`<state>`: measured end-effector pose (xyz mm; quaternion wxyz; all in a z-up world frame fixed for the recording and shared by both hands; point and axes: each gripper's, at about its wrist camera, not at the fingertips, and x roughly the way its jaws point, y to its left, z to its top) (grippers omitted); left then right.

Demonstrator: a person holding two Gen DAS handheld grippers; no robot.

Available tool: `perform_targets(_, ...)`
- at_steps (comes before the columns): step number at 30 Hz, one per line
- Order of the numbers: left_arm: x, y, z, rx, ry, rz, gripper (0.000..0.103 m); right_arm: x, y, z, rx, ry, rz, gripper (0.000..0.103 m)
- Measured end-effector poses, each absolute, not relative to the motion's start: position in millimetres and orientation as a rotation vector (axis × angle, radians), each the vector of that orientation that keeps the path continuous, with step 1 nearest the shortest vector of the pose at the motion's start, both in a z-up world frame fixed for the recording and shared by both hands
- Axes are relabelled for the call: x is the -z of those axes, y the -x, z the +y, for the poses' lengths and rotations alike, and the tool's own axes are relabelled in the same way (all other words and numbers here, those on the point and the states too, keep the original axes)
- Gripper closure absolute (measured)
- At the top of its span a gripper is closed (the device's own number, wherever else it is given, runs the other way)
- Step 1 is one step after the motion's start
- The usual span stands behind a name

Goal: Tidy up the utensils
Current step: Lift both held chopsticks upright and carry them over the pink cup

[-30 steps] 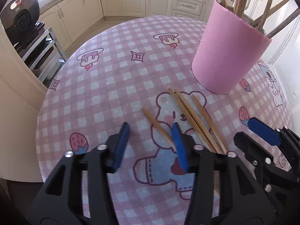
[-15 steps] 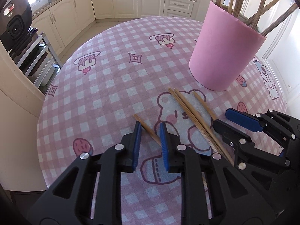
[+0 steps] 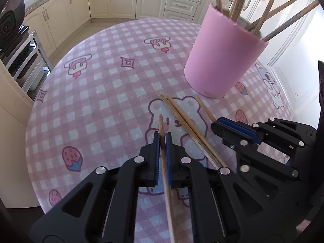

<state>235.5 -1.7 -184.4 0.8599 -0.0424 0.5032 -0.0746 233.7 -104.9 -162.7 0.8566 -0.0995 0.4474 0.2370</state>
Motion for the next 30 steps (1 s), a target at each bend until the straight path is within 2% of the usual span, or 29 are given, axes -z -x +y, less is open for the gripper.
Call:
perform_targets(17, 57, -173, 15, 0.275, 0.155, 0.768, 0.098, 48, -174, -156, -0.568, -0.009, 0.641, 0.098)
perform_targets(21, 37, -156, 14, 0.298, 0.148, 0.71, 0.098, 37, -167, -159, -0.565, -0.029, 0.58, 0.098)
perform_targets(30, 21, -142, 5, 0.326, 0.141, 0.671, 0.098, 34, -167, -171, -0.613, -0.156, 0.566, 0.098)
